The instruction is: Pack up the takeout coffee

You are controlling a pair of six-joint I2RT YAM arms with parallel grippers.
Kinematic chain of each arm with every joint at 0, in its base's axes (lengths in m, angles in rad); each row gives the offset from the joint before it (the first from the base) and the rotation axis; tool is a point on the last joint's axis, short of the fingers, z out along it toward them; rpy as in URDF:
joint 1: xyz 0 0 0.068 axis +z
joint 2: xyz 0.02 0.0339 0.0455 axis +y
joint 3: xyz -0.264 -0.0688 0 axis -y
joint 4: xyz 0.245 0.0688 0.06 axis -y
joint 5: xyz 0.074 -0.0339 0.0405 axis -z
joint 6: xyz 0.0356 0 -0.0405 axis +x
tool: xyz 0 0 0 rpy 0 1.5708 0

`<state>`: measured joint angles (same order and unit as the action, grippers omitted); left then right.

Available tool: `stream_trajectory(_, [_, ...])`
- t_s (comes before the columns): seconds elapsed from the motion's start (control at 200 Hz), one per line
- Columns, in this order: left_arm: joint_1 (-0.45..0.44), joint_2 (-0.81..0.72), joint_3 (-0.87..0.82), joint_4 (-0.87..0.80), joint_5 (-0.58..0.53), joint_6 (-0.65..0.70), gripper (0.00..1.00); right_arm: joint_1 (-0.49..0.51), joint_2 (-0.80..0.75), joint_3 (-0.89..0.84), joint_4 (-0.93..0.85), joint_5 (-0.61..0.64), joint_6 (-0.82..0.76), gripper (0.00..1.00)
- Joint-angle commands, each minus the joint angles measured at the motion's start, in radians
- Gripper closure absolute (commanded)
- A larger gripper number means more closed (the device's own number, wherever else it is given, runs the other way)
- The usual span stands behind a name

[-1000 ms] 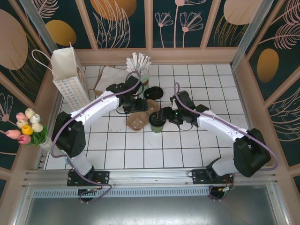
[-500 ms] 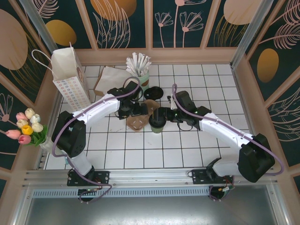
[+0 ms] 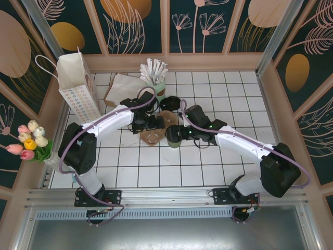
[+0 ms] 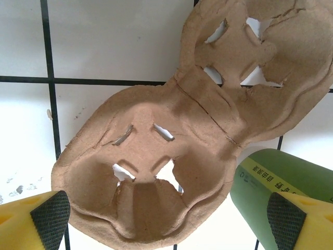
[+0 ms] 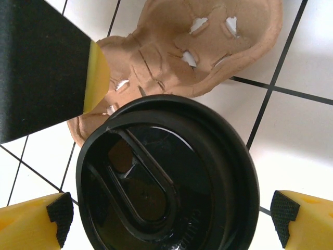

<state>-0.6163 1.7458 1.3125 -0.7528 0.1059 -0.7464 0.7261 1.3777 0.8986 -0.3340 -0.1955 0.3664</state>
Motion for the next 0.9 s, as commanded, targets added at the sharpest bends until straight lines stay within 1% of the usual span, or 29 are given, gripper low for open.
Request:
stream_trajectory(0.0, [-0.006,0.013,-0.019,0.010,0.021,-0.010,0.01,0.012,0.018,0.029,-0.023,0.039,-0.023,0.01])
stream_trajectory(0.095, [-0.006,0.008,-0.028,0.013,0.021,-0.011,0.01,0.018,0.036,0.035,-0.034,0.063,-0.015,0.01])
stream_trajectory(0.29, [-0.011,0.010,-0.039,0.037,0.050,-0.011,0.01,0.024,0.056,0.040,-0.016,0.045,0.006,0.05])
stream_trajectory(0.425, [-0.021,0.021,-0.034,0.046,0.064,-0.007,0.01,0.026,0.067,0.026,-0.013,0.053,0.024,0.13])
stream_trajectory(0.58, [-0.023,0.013,-0.014,0.048,0.069,0.006,0.02,0.029,0.039,0.012,-0.020,0.085,0.036,0.22])
stream_trajectory(0.641, [-0.024,-0.005,0.002,0.043,0.049,0.014,0.01,0.022,0.023,0.015,-0.028,0.097,0.038,0.23])
stream_trajectory(0.741, [-0.023,-0.026,0.014,0.030,-0.017,0.013,0.01,-0.010,-0.002,0.022,-0.039,0.098,0.037,0.24])
stream_trajectory(0.766, [-0.023,-0.061,0.014,0.029,-0.034,0.013,0.01,-0.023,-0.006,0.024,-0.039,0.095,0.035,0.24])
stream_trajectory(0.891, [-0.020,-0.123,-0.029,0.072,-0.099,0.010,0.01,-0.111,-0.015,0.025,-0.017,0.060,0.035,0.25])
